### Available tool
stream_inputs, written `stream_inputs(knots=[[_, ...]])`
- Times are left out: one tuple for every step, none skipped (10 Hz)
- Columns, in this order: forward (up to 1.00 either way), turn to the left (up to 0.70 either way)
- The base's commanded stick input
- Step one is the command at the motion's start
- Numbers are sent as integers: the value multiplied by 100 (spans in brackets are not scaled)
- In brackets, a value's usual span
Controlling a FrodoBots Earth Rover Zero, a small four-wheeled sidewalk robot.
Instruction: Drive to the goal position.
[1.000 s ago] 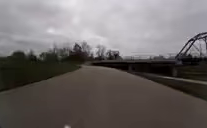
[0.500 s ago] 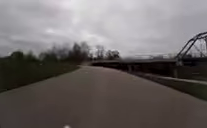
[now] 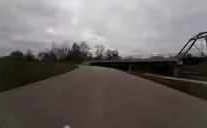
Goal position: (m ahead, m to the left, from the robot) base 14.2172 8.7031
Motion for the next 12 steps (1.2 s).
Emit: stream_inputs(knots=[[100,13],[100,18],[100,24],[100,30],[100,36],[100,36],[100,26],[100,15],[100,4],[100,0],[100,0],[100,0]])
